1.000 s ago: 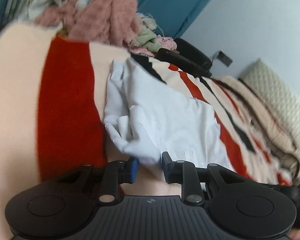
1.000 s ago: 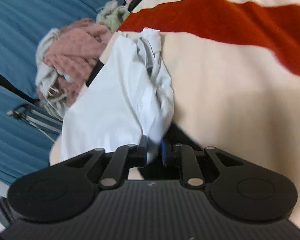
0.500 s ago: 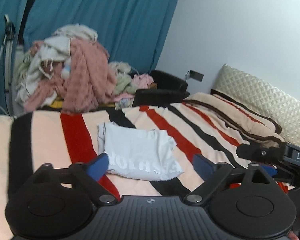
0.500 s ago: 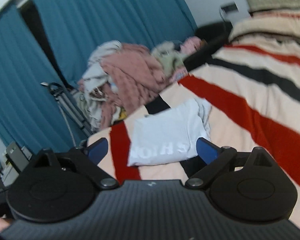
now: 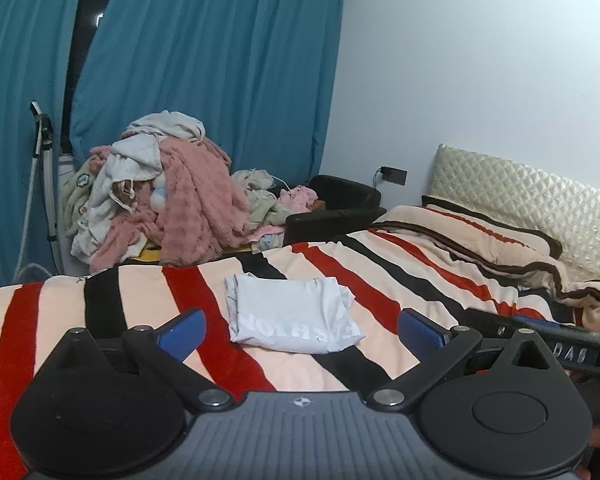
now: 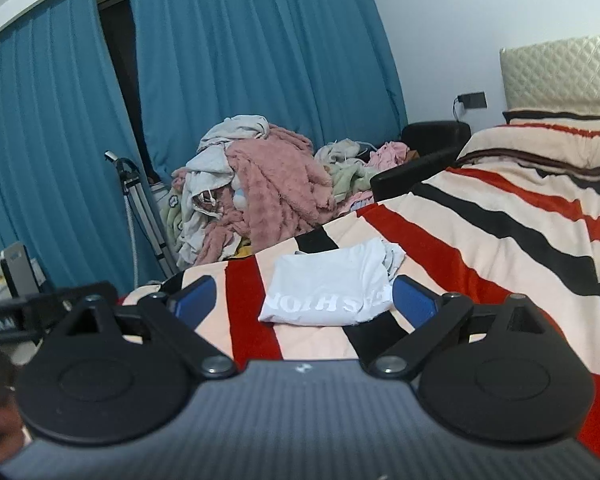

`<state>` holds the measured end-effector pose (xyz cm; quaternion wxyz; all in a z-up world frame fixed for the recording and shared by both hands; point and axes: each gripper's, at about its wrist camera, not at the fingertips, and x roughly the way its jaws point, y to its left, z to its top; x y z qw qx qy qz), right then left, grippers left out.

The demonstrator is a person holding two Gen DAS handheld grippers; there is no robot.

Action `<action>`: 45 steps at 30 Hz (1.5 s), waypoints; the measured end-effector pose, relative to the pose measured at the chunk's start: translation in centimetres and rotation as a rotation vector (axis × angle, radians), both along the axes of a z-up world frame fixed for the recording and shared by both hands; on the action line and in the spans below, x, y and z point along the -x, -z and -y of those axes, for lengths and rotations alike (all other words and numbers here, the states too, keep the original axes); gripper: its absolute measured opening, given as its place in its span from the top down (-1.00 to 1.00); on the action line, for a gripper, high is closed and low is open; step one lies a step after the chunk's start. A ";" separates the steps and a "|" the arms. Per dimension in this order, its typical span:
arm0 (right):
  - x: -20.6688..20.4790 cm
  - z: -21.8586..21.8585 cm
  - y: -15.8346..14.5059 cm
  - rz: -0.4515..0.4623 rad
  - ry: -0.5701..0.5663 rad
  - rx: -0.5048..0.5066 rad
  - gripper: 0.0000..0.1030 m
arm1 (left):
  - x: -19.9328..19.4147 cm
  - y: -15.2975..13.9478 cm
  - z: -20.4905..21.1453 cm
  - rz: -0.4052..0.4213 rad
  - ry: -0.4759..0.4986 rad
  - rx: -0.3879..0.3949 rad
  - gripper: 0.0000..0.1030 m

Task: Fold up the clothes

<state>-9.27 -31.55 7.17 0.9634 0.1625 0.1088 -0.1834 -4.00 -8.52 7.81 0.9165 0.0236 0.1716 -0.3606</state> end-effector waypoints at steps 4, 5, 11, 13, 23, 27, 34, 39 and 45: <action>0.7 -1.1 1.8 0.011 -0.003 0.035 -0.87 | 0.7 1.9 -0.6 0.020 -0.030 -0.009 -0.99; 0.6 -1.3 2.4 0.011 -0.003 0.037 -0.87 | 0.7 2.4 -0.7 0.023 -0.039 -0.016 -0.99; -0.6 -2.0 4.6 -0.002 0.007 0.072 -0.87 | 0.0 5.6 -1.2 0.029 -0.076 -0.047 -0.99; -1.0 -2.1 5.1 -0.003 0.012 0.081 -0.87 | -0.5 6.2 -1.3 0.016 -0.075 -0.046 -0.99; -1.8 -2.1 6.5 -0.008 0.048 0.082 -0.87 | -1.1 6.9 -1.6 0.004 -0.069 -0.032 -0.99; -1.6 -2.0 6.7 -0.002 0.049 0.081 -0.87 | -1.6 7.6 -1.4 0.008 -0.079 -0.053 -0.99; -1.6 -2.0 6.7 -0.014 0.057 0.077 -0.87 | -2.3 8.2 -1.4 -0.018 -0.091 -0.059 -0.99; -1.6 -2.0 6.7 -0.026 0.058 0.081 -0.87 | -2.2 8.3 -1.5 -0.009 -0.102 -0.052 -0.99; -1.6 -2.2 6.7 -0.034 0.054 0.090 -0.87 | -2.6 8.7 -2.0 -0.031 -0.117 -0.050 -0.99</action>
